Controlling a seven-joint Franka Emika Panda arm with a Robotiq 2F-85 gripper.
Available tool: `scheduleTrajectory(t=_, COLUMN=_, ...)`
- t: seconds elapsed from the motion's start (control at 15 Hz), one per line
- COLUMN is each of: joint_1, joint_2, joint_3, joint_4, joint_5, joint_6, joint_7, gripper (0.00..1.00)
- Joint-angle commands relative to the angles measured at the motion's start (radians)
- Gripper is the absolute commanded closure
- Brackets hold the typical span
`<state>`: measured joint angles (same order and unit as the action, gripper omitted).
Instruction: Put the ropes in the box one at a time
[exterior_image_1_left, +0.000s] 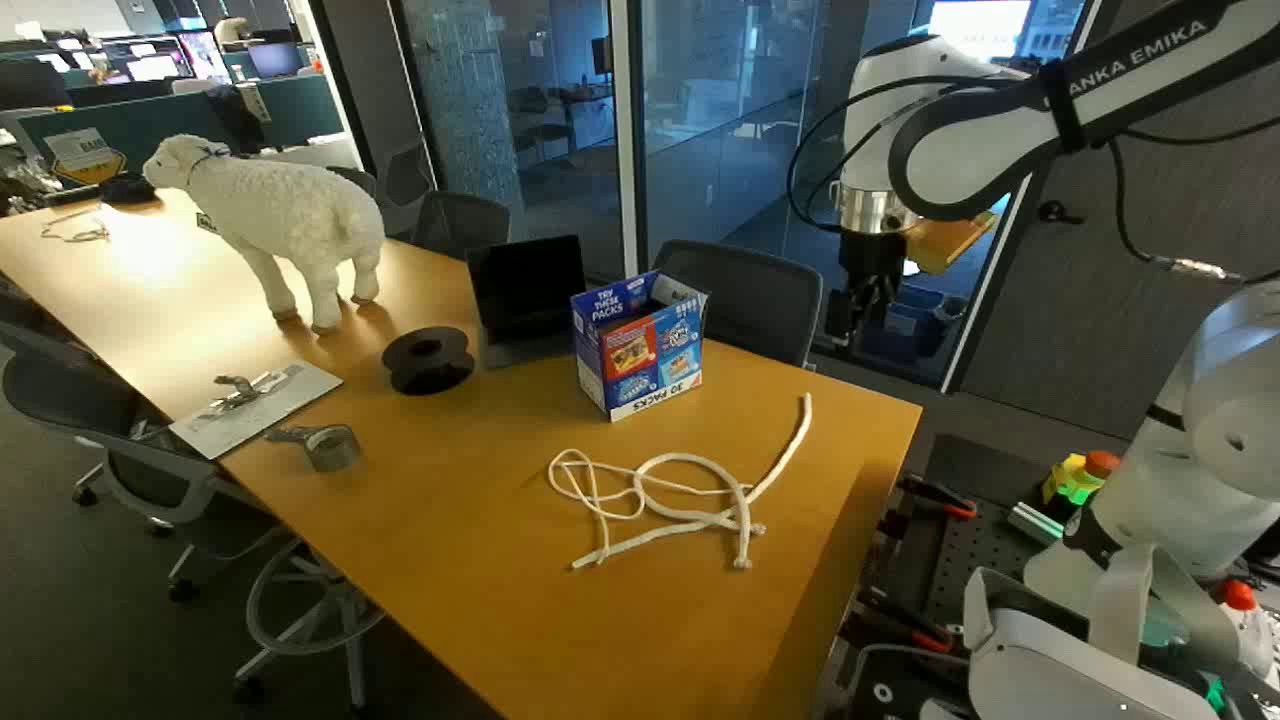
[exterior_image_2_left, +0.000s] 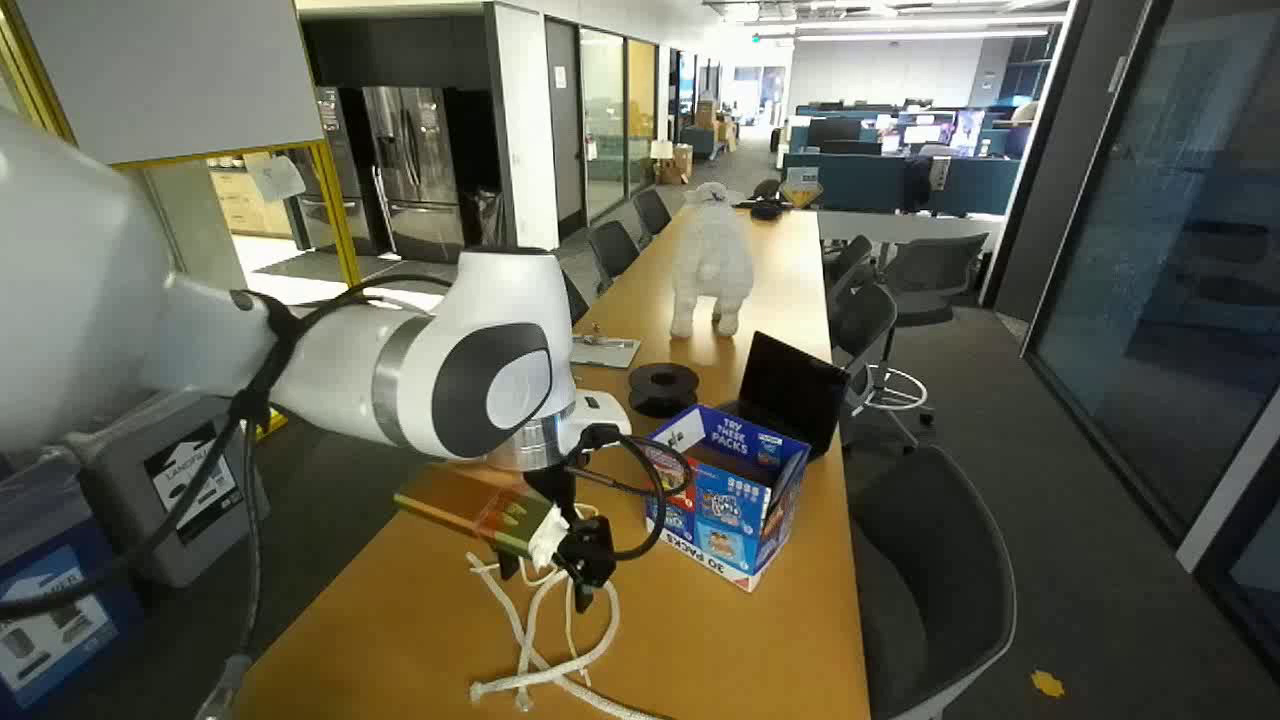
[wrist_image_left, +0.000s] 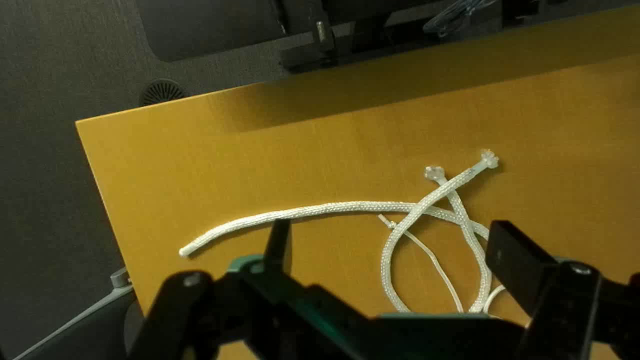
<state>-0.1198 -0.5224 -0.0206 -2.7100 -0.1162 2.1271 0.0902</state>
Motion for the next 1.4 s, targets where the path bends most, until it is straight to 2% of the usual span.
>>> scheduleTrajectory(t=0.0, joint_1=0.004, joint_2=0.000, joint_3=-0.004, joint_4=0.001, joint_5=-0.002, joint_6=-0.002, joint_7=0.001, gripper=0.00)
scheduleTrajectory(t=0.33, joint_1=0.004, joint_2=0.000, joint_3=-0.004, joint_4=0.001, joint_5=-0.002, joint_6=-0.002, joint_7=0.001, gripper=0.00)
scheduleTrajectory(t=0.53, joint_1=0.028, joint_2=0.050, joint_3=0.022, joint_4=0.004, joint_5=0.022, joint_6=0.085, joint_7=0.050, gripper=0.00)
scheduleTrajectory(t=0.87, joint_1=0.120, joint_2=0.217, joint_3=0.064, joint_4=0.035, joint_5=0.137, joint_6=0.309, joint_7=0.082, gripper=0.00)
scheduleTrajectory(t=1.13, joint_1=0.191, joint_2=0.409, joint_3=0.085, joint_4=0.089, joint_5=0.224, joint_6=0.514, joint_7=0.046, gripper=0.00)
scheduleTrajectory(t=1.33, joint_1=0.236, joint_2=0.555, joint_3=0.104, joint_4=0.150, joint_5=0.282, joint_6=0.624, joint_7=0.007, gripper=0.00)
